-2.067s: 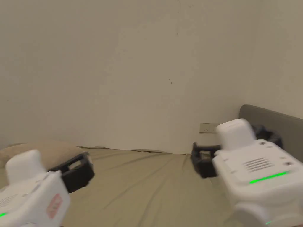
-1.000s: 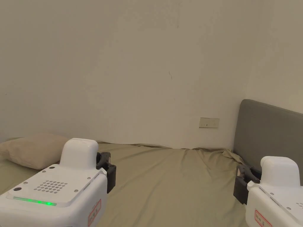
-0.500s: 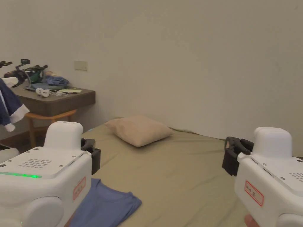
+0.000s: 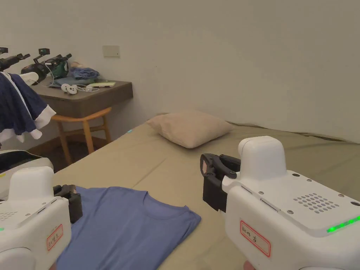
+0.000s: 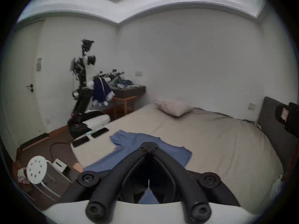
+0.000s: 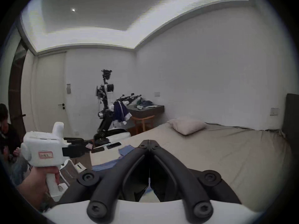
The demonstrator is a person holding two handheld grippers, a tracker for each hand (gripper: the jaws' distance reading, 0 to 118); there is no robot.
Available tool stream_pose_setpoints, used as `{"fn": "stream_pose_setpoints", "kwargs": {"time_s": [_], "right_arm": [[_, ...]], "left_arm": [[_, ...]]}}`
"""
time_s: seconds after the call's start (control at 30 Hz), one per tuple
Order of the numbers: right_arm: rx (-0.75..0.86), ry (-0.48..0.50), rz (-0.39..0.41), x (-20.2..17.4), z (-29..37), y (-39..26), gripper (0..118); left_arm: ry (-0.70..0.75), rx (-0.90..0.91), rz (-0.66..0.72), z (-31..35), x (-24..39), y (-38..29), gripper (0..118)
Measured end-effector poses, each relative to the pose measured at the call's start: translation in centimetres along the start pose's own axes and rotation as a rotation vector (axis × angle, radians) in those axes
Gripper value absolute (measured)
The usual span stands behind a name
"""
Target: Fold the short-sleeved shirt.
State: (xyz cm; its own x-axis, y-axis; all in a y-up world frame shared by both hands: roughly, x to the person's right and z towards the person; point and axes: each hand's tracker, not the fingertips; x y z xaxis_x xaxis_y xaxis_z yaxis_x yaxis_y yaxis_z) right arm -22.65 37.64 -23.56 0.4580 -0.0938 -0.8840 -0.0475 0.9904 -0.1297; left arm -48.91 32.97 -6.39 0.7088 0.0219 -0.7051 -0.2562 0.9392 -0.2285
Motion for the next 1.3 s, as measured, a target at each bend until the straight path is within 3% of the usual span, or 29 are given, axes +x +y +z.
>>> {"fn": "stream_pose_setpoints", "kwargs": {"time_s": [0.3,0.57,0.6,0.63,0.67,0.73,0.87,0.9,0.97,1.03,1.07,1.13,1.17,1.23,1.27,1.3], "right_arm": [[-0.1,-0.093,-0.006,5.0,-7.2,-3.2,2],[-0.181,-0.129,0.003,8.1,-12.5,-6.3,2],[-0.195,-0.134,0.004,8.6,-12.8,-6.9,2],[-0.208,-0.139,0.006,8.9,-13.0,-7.4,2],[-0.224,-0.147,0.008,9.4,-13.0,-7.9,2],[-0.251,-0.173,0.005,10.3,-13.0,-9.0,2],[-0.298,-0.201,-0.041,11.5,-12.2,-10.4,3],[-0.308,-0.204,-0.044,11.7,-11.8,-10.6,3],[-0.315,-0.212,-0.052,12.1,-10.7,-10.5,3],[-0.316,-0.227,-0.047,12.7,-9.4,-10.3,3],[-0.312,-0.246,-0.04,13.0,-8.6,-10.2,3],[-0.293,-0.282,-0.043,14.0,-7.2,-9.6,2],[-0.28,-0.3,-0.052,14.6,-6.3,-9.3,2],[-0.267,-0.319,-0.065,16.0,-4.3,-8.7,2],[-0.251,-0.36,-0.065,16.7,-2.9,-8.4,2],[-0.238,-0.427,-0.051,17.4,-1.3,-8.0,2]], "left_arm": [[-0.152,-0.241,-0.088,-17.6,6.9,-5.7,0],[-0.204,-0.413,-0.122,-29.6,11.4,-11.0,2],[-0.196,-0.442,-0.141,-30.8,11.9,-11.6,35],[-0.175,-0.46,-0.172,-31.7,12.3,-12.1,92],[-0.175,-0.494,-0.198,-32.5,12.9,-12.6,118],[-0.307,-0.453,-0.186,-32.5,13.4,-13.4,118],[-0.247,-0.537,-0.282,-30.7,14.1,-14.0,118],[-0.192,-0.551,-0.331,-35.8,16.0,-15.8,118],[-0.099,-0.555,-0.422,-36.4,16.6,-17.0,111],[-0.181,-0.541,-0.3,-36.2,15.7,-16.8,92],[-0.175,-0.538,-0.255,-36.0,15.5,-16.4,72],[-0.048,-0.495,-0.335,-36.2,15.9,-15.8,4],[-0.013,-0.495,-0.355,-36.1,15.0,-14.9,4],[-0.115,-0.586,-0.2,-36.7,15.0,-13.5,4],[-0.135,-0.555,-0.208,-36.4,16.6,-12.7,4],[-0.098,-0.511,-0.346,-36.0,18.9,-12.1,4]]}}
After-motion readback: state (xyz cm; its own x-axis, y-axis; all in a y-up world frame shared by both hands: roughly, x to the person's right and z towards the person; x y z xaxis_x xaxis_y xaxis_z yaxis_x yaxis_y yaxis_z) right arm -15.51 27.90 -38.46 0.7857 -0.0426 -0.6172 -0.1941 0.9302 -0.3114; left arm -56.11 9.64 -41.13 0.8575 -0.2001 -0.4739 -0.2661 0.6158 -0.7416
